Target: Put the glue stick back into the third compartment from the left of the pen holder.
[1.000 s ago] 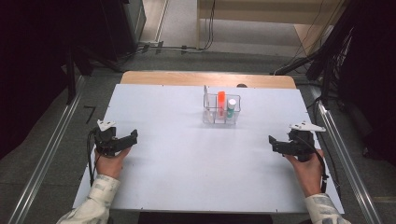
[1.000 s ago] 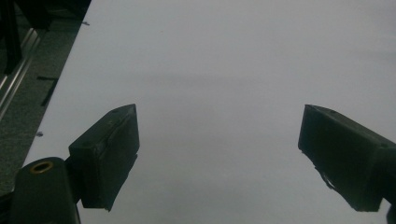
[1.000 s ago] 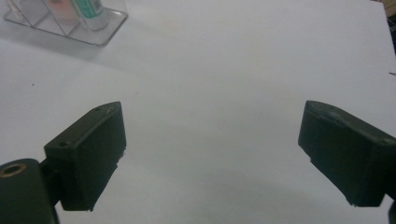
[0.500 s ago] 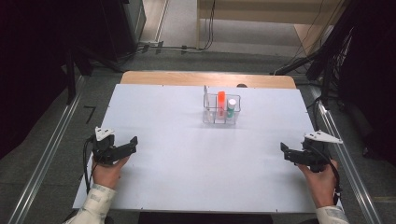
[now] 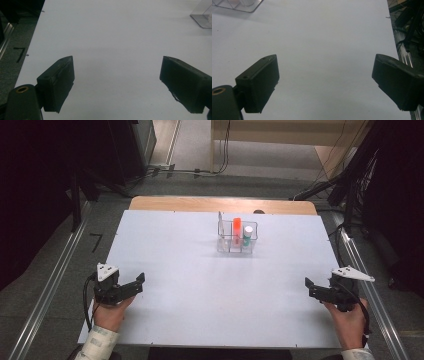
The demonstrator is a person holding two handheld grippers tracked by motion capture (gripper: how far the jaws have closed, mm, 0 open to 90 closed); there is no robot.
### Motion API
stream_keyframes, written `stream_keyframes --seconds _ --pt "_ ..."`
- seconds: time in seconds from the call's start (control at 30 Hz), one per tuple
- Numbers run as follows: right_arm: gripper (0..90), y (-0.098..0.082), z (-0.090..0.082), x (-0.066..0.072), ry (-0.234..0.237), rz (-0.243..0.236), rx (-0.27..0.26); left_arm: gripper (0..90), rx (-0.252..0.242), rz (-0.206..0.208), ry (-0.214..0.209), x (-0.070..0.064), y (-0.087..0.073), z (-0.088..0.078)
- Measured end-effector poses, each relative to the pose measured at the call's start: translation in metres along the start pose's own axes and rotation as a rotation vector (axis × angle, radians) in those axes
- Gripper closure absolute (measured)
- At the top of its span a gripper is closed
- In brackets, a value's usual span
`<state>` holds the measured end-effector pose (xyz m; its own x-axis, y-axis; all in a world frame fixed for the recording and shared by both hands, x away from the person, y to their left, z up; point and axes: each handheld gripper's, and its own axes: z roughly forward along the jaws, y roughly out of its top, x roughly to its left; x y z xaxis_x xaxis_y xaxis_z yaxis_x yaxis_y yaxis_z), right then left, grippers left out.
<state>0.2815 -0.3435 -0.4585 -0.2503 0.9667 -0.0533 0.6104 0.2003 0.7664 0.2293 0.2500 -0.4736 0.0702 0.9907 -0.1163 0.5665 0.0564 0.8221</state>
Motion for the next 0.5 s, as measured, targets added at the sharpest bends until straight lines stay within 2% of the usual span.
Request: stream_keyframes --seconds 0.5 --pt "6.1 -0.0066 -0.0046 -0.0041 -0.009 0.017 0.008 12.5 0.001 0.006 -0.005 0.0010 -0.0045 -0.0047"
